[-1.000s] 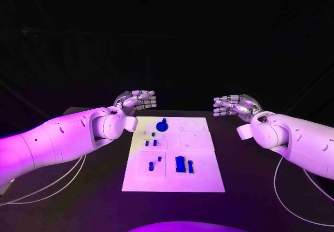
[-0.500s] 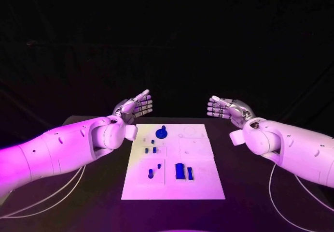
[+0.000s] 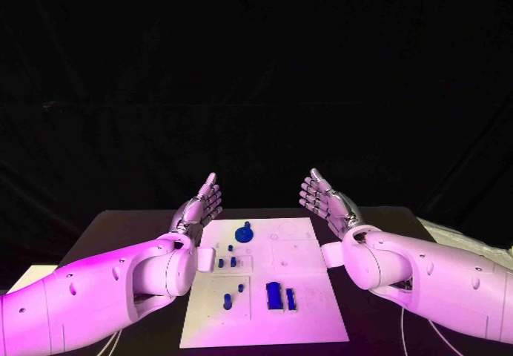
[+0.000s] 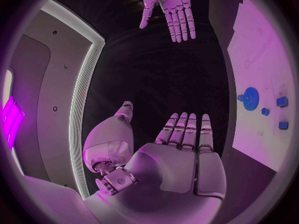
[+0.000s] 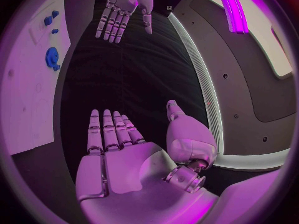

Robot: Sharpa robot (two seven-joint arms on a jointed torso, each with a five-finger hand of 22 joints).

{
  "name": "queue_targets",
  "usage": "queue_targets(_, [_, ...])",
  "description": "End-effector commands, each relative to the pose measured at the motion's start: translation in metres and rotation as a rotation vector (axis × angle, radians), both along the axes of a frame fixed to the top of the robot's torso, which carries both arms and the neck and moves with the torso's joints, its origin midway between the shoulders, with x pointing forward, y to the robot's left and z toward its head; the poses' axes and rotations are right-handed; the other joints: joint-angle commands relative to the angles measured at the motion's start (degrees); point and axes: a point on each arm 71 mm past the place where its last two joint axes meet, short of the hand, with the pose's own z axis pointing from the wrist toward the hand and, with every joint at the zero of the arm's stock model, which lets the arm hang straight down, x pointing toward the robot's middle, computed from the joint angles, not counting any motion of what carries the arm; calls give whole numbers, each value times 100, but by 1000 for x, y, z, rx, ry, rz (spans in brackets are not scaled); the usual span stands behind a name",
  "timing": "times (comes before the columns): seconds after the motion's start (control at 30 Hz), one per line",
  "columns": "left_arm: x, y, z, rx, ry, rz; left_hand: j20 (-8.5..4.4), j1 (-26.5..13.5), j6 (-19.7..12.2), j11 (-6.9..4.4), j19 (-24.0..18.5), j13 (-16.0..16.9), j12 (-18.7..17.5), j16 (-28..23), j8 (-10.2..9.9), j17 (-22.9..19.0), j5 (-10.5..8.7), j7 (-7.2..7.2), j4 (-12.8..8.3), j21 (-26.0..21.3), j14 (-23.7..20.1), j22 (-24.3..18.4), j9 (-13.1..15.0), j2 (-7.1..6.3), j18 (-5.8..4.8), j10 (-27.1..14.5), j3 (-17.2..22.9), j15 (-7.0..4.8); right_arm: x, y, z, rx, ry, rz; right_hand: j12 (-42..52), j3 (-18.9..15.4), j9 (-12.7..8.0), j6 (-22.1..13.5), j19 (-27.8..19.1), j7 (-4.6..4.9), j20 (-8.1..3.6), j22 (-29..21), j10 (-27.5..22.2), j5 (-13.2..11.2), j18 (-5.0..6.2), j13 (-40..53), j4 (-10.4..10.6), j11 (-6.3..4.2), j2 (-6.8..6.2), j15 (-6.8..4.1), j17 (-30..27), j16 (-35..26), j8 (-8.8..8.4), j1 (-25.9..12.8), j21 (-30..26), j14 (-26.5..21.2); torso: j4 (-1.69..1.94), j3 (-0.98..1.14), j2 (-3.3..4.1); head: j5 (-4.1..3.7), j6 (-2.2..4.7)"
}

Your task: Assemble the parts on the task board

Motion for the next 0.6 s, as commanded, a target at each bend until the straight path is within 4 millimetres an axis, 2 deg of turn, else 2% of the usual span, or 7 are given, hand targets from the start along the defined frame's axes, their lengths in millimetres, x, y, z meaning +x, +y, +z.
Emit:
queue_targets(0.03, [-5,2,7,83,-95,102,-586,-875,-585,-161,-465,-11,-139,-70,-109,-14,-63,-246,-4,-35,-561,-256,-15,5,-490,-603,-190,-117,-8,-6,4,-14,-30,-168,-34,-589,-117,-602,-655,-204,-323,-10,-679,-116,-342,-12,13,-73,-1,-27,-26,-39,-41,-822,-115,-719,26,11,7,-16,29])
queue_targets(0.07, [-6,1,8,85,-97,105,-586,-947,-634,-161,-494,-11,-139,-70,-109,-14,-63,-246,-4,-35,-607,-277,-15,5,-490,-650,-600,-117,-10,-5,4,-14,-29,-175,-34,-589,-117,-651,-710,-204,-323,-10,-735,-116,-342,-12,13,-73,-1,-27,-26,-39,-41,-890,-115,-779,26,11,7,-16,29])
queue_targets(0.27, [-8,0,8,88,-100,109,-586,-1327,-890,-161,-704,-11,-139,-70,-109,-14,-63,-246,-4,-35,-853,-388,-15,5,-490,-913,-600,-117,-17,-2,5,-13,-26,-195,-34,-589,-117,-918,-998,-204,-323,-10,-1033,-116,-342,-12,13,-73,-1,-27,-26,-39,-41,-1251,-115,-1093,26,11,7,-16,29])
queue_targets(0.3, [-8,0,8,88,-100,109,-586,-1397,-936,-161,-738,-11,-139,-70,-109,-14,-63,-246,-4,-35,-897,-792,-15,5,-490,-961,-600,-117,-17,-2,5,-13,-26,-195,-34,-589,-117,-964,-1050,-204,-323,-10,-1090,-116,-342,-12,13,-73,-1,-27,-26,-39,-41,-1314,-115,-1149,26,11,7,-16,29])
queue_targets(0.6, [-8,0,8,88,-100,109,-586,-1768,-1184,-161,-924,-11,-139,-70,-109,-14,-63,-246,-4,-35,-1134,-792,-15,5,-490,-1218,-600,-117,-17,-2,5,-13,-26,-195,-34,-589,-117,-1224,-1330,-204,-323,-10,-1383,-116,-342,-12,13,-73,-1,-27,-26,-39,-41,-1666,-115,-1463,26,11,7,-16,29])
